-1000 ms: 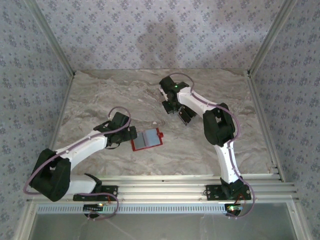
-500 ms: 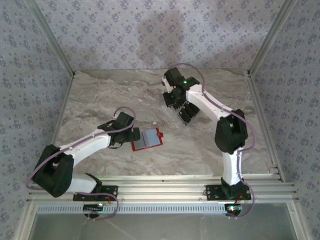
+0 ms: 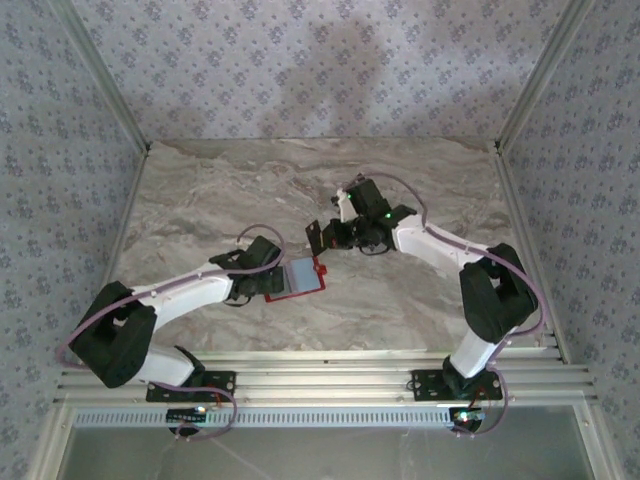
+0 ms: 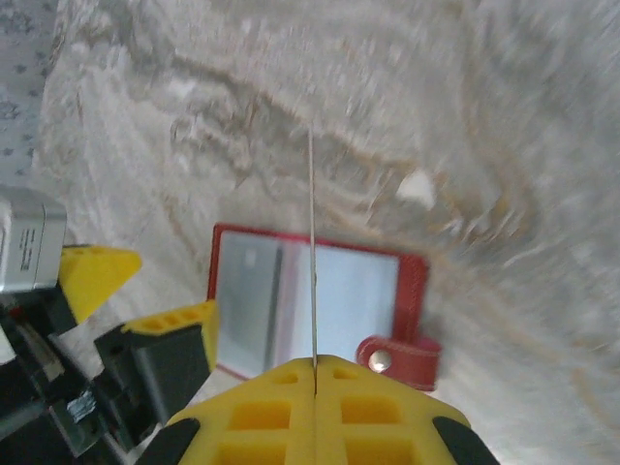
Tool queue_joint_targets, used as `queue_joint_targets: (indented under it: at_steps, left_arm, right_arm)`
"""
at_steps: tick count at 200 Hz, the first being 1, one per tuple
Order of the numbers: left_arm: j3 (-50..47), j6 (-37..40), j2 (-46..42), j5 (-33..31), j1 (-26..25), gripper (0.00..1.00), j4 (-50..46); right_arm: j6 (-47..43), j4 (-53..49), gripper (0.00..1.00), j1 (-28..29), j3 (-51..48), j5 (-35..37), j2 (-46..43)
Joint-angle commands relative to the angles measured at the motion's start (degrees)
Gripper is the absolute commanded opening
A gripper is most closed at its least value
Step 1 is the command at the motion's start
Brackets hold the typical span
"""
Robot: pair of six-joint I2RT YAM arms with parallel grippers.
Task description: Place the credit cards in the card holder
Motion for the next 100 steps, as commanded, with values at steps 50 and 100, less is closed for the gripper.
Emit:
queue_joint_targets:
  at_steps: [50, 100]
  left_arm:
    - [-3.62, -2.98, -0.69, -3.15, -0.6, 0.98, -2.14]
    - [-4.52, -3.2, -1.37, -3.96, -0.54, 0.98, -3.2]
  right_arm:
    - [11.81, 19.42, 0.0, 5.41, -9.38, -3.83, -0.19]
    - [14.75, 28.35, 0.0, 7.05, -13.79, -3.62, 2.32]
